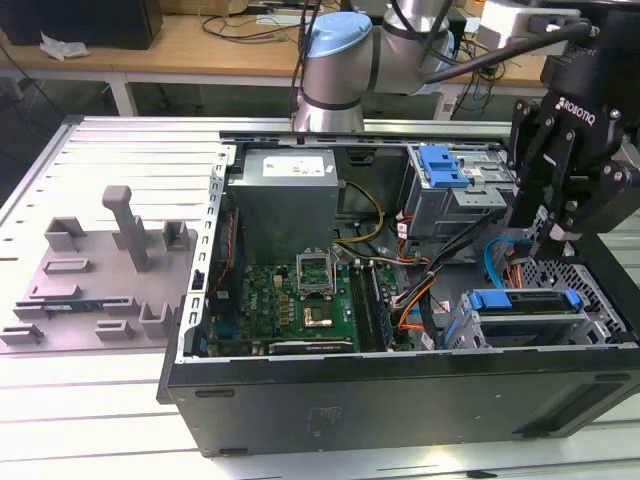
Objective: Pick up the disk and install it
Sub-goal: 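Insert the first disk wire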
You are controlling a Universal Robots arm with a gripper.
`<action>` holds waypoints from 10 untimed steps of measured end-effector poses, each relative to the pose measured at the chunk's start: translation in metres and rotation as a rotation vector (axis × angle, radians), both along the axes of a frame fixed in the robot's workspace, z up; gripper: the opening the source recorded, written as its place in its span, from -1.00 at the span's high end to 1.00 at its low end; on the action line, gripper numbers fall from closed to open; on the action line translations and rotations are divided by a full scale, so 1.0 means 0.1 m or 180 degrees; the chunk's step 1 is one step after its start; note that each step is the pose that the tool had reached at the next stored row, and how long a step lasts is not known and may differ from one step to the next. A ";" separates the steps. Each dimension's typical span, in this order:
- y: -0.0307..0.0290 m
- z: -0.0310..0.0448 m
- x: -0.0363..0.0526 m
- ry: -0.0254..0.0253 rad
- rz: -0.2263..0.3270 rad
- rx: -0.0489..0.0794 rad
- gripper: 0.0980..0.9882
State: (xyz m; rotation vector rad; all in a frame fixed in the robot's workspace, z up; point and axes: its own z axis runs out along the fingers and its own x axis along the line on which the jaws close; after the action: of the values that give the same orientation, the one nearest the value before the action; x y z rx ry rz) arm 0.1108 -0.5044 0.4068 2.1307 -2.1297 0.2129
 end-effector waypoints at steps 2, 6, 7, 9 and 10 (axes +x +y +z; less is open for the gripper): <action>0.017 0.001 0.001 -0.0107 -0.0013 -0.0018 0.09; 0.019 -0.011 0.001 -0.0141 -0.0169 -0.0021 0.09; 0.019 -0.016 0.000 -0.0141 -0.0209 -0.0024 0.09; 0.020 -0.024 0.000 -0.0144 -0.0255 -0.0040 0.09; 0.025 -0.029 0.001 -0.0145 -0.0261 -0.0054 0.09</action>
State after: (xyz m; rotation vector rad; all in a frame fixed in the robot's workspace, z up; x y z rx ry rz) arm 0.1108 -0.5019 0.4039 2.0432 -2.2267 0.2730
